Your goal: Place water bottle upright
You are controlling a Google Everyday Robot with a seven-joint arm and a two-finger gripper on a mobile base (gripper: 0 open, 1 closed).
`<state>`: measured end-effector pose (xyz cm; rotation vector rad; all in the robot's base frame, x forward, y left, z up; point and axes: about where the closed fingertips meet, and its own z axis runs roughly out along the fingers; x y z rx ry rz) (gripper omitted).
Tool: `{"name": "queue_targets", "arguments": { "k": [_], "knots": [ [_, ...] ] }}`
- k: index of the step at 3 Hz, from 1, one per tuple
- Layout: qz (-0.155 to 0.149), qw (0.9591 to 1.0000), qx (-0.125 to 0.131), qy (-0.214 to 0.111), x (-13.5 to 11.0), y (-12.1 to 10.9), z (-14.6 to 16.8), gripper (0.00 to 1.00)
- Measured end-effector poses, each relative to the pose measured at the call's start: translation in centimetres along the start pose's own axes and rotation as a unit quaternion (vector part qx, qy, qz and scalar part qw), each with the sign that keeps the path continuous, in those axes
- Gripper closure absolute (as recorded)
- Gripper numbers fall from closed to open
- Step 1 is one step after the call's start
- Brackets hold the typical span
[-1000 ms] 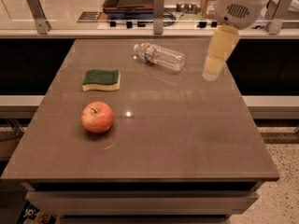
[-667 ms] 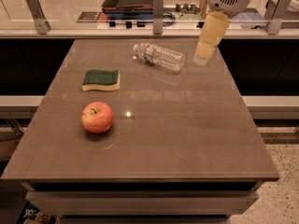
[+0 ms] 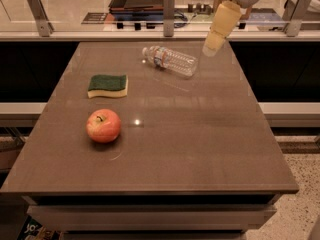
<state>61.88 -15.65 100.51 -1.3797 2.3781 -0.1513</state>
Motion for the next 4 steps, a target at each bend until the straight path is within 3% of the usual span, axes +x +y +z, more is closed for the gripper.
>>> {"name": "queue_targets", "arguments": {
  "k": [1, 4],
  "knots": [
    [0.004, 1.0, -0.003, 0.007, -1.8, -0.9, 1.0, 0.0],
    [0.06, 0.9976, -0.03, 0.015, -7.3, -3.0, 7.3, 0.0]
  ]
}}
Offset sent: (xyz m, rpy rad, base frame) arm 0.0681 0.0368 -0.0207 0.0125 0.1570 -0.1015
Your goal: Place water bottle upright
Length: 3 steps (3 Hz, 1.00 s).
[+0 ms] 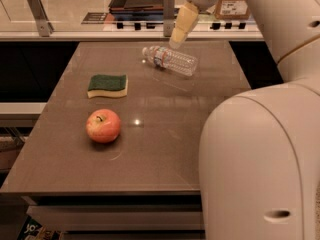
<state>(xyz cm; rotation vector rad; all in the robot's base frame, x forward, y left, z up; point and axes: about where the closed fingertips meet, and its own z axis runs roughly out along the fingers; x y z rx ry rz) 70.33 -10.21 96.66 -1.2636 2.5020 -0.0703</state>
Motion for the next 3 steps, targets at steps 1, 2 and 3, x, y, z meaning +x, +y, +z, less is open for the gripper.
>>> {"name": "queue_targets", "arguments": {
  "k": [1, 2, 3],
  "knots": [
    [0.005, 0.9999, -0.008, 0.006, -1.3, 0.0, 2.1, 0.0],
    [0.003, 0.9998, -0.014, 0.013, -2.6, -0.2, 4.0, 0.0],
    [-0.006, 0.9996, -0.022, 0.016, -4.1, -0.2, 6.5, 0.0]
  ]
}}
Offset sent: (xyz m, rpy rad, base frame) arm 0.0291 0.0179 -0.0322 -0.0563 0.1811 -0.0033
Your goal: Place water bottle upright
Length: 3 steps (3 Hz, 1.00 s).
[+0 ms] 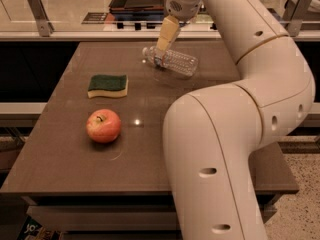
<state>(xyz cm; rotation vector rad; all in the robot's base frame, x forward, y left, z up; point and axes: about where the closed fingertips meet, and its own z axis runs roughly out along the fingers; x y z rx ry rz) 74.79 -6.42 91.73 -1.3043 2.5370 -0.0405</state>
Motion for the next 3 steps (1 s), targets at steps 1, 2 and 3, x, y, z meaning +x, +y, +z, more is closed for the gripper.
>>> {"name": "queue_targets", "arguments": {
  "k": [1, 2, 3],
  "knots": [
    [-0.006, 0.9999, -0.008, 0.003, -0.7, 0.1, 1.5, 0.0],
    [-0.006, 0.9997, -0.022, 0.009, -0.4, 0.2, 3.1, 0.0],
    [-0.005, 0.9993, -0.032, 0.016, -0.2, 0.3, 4.5, 0.0]
  ]
}}
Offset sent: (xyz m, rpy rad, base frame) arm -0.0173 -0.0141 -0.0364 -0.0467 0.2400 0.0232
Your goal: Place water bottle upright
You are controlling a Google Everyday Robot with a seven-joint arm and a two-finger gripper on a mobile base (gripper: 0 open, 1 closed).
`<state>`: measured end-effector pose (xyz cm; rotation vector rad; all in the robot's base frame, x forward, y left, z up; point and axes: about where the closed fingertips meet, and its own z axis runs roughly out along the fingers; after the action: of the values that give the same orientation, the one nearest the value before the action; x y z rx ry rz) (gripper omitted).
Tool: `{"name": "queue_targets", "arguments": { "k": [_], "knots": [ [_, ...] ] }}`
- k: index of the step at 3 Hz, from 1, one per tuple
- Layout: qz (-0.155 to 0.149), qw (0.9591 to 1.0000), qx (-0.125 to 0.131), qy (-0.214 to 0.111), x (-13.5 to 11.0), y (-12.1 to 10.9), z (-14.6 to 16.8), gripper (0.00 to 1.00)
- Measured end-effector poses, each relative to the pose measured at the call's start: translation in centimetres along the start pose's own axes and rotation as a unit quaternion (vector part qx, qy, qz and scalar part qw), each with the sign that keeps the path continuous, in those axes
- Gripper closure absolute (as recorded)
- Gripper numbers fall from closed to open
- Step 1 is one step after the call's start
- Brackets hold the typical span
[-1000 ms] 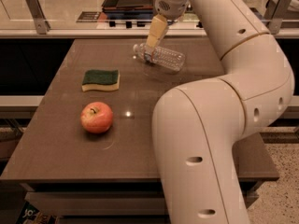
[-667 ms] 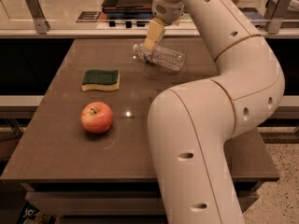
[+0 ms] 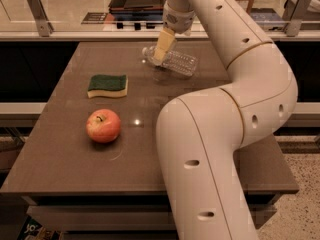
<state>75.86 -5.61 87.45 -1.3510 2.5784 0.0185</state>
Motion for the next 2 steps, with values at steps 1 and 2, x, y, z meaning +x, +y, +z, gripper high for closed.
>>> {"name": "queue_targets", "arguments": {
  "k": [1, 2],
  "knots": [
    [0.002, 0.9999, -0.007, 0.007, 0.11, -0.06, 1.2, 0.0],
    [0.003, 0.9998, -0.01, 0.014, 0.15, -0.1, 2.1, 0.0]
  ]
}}
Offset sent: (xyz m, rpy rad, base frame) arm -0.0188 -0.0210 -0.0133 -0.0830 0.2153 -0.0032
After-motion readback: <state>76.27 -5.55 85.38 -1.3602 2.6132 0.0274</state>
